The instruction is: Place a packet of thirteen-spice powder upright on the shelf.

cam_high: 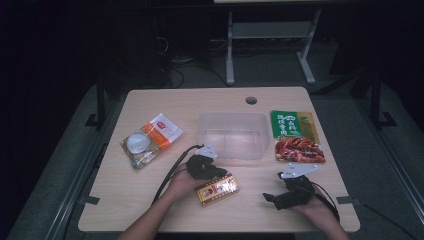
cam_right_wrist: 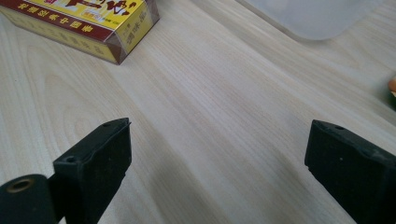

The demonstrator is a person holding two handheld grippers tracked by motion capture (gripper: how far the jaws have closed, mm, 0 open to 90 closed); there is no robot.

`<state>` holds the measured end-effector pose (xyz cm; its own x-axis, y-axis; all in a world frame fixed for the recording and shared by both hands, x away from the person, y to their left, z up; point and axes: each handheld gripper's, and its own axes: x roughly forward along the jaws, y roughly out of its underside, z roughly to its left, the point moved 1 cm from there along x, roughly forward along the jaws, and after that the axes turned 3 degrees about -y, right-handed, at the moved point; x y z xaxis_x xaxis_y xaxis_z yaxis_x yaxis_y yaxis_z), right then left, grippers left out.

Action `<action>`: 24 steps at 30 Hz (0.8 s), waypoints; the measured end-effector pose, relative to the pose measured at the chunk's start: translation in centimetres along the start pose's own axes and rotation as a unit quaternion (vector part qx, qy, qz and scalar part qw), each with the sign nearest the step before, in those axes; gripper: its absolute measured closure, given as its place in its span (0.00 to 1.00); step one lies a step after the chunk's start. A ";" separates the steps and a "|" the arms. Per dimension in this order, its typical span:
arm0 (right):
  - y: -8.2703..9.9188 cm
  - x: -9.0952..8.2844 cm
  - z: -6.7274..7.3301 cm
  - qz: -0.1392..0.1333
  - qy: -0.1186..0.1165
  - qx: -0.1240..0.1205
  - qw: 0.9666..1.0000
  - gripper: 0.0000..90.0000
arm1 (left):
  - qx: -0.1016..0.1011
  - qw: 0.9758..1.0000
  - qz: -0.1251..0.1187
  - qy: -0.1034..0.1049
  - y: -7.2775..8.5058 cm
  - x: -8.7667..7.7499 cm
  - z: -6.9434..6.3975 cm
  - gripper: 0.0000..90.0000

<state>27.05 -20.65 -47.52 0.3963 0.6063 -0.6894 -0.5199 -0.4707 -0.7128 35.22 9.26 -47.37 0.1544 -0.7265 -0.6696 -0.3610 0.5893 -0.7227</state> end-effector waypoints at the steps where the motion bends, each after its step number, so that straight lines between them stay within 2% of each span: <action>1: 0.0 0.0 0.0 0.000 0.000 0.000 1.000 0.08 | 0.006 1.000 0.002 0.002 -0.1 0.2 0.1 1.00; 4: 0.0 0.0 -0.1 0.000 0.000 -0.001 1.000 0.08 | 0.008 1.000 0.004 0.007 -0.6 0.6 -0.1 1.00; 10: 0.0 -0.1 0.0 -0.002 -0.001 -0.002 1.000 0.08 | 0.022 0.999 0.013 0.031 -1.4 1.9 -0.9 1.00; 16: 0.0 -0.2 0.1 -0.004 -0.011 -0.008 1.000 0.08 | 0.051 0.997 0.034 0.041 -2.1 2.7 -2.1 1.00; 19: -0.1 -0.2 0.3 -0.007 -0.018 -0.015 1.000 0.08 | 0.048 0.998 0.029 0.040 -2.1 2.4 -1.9 1.00; 22: -0.2 -0.3 0.5 -0.002 -0.028 -0.026 0.999 0.08 | 0.040 0.998 0.018 0.038 -2.0 1.1 -1.6 0.99; 24: -0.5 -0.3 0.7 0.005 -0.043 -0.032 0.999 0.08 | 0.031 0.999 0.010 0.033 -1.7 -0.1 -1.5 0.97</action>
<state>26.64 -20.19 -46.86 0.3234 0.6525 -0.6853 -0.4738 -0.5153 -0.7142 34.46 7.81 -45.81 0.0859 -0.7350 -0.6726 -0.3048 0.6233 -0.7201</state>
